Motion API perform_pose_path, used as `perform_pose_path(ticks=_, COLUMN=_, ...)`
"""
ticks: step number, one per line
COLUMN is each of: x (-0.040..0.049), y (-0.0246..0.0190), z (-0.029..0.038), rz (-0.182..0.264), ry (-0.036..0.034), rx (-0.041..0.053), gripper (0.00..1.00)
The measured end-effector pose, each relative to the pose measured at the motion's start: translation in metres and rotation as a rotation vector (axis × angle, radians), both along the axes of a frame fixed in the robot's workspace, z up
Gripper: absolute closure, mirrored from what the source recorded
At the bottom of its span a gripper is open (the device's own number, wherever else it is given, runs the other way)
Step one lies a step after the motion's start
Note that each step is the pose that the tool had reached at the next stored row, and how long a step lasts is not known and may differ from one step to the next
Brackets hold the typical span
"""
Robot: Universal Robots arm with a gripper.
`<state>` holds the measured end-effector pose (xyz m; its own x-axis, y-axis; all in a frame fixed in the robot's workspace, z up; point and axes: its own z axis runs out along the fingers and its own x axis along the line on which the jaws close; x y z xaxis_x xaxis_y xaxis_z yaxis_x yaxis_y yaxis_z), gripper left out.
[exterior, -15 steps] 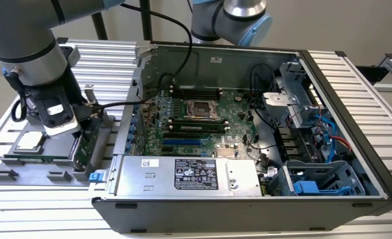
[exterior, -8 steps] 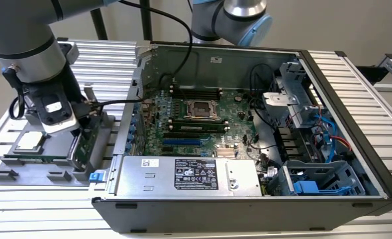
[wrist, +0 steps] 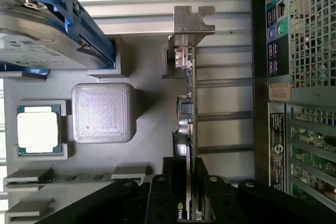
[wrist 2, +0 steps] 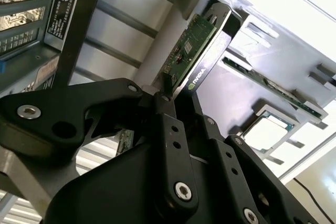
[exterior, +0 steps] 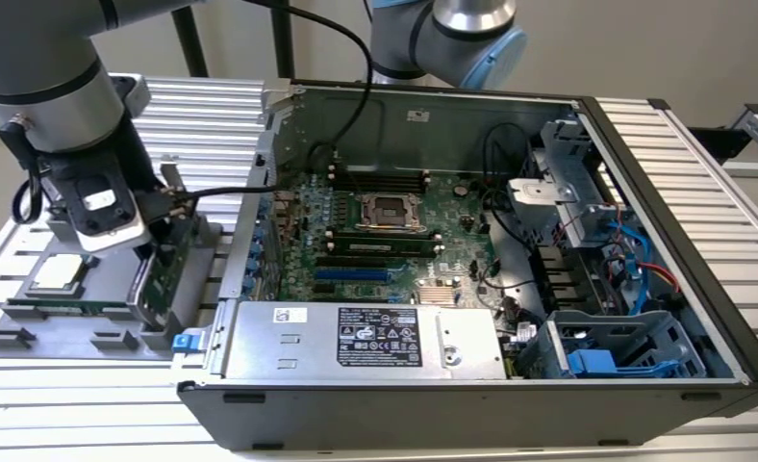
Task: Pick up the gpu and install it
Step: 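Pick up the gpu and move the gpu toward the slot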
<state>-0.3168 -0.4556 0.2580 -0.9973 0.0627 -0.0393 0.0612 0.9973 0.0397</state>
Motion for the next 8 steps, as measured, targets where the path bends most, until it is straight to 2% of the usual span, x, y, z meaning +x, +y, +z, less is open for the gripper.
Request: perform_pose_path(ticks=8, x=0.0, y=0.0, z=0.0073, rz=0.0, ry=0.0, rx=0.0, gripper=1.0)
